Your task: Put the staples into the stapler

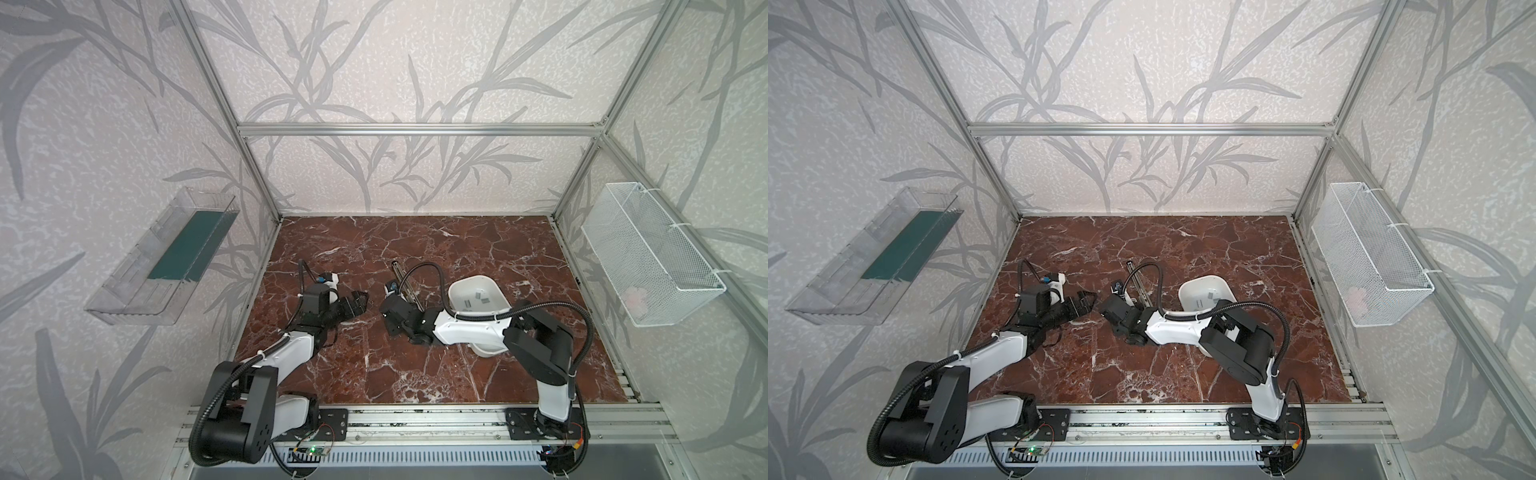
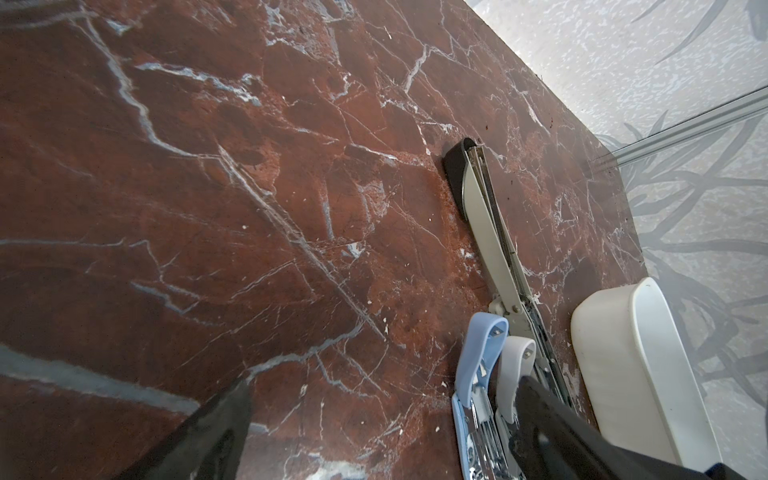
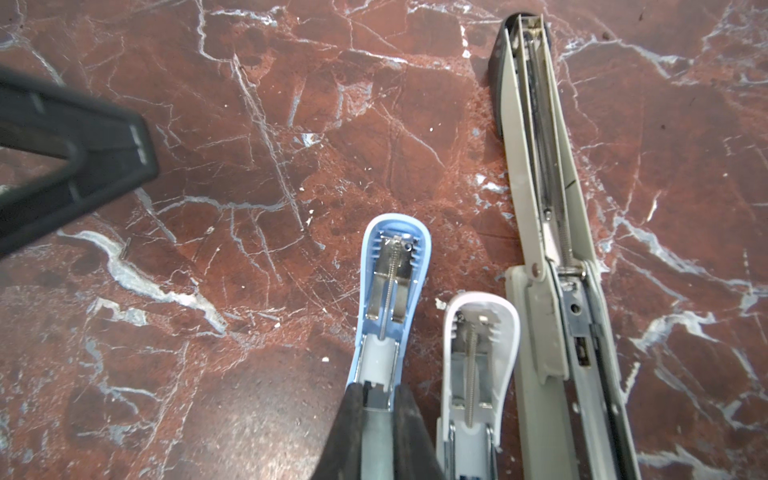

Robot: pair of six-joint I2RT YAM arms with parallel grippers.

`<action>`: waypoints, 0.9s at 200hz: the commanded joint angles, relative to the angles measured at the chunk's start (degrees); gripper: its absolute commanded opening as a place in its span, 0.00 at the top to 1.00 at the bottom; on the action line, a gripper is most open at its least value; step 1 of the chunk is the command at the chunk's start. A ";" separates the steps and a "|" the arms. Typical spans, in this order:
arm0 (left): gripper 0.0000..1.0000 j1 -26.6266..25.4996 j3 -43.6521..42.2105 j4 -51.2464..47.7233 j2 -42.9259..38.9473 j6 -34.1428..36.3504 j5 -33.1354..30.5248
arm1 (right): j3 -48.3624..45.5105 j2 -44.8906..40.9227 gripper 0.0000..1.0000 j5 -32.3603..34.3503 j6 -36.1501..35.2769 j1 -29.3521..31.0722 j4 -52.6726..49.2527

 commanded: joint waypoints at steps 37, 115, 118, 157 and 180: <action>0.01 0.16 0.81 0.18 -0.03 0.55 -0.58 | 1.53 0.02 0.94 -0.54 0.04 -0.02 -0.79; 0.01 0.21 0.72 0.35 -0.16 0.64 -0.57 | 2.07 1.28 0.93 -0.81 0.48 0.00 -0.39; 0.01 0.16 0.70 0.31 -0.18 0.60 -0.52 | 2.10 1.36 0.93 -0.88 0.56 -0.03 -0.39; 0.01 0.24 0.74 0.37 -0.16 0.60 -0.51 | 2.66 1.98 0.93 -1.24 0.65 -0.02 -0.77; 0.01 0.16 0.70 0.37 -0.12 0.57 -0.50 | 2.66 2.08 0.93 -1.37 0.77 -0.05 -0.75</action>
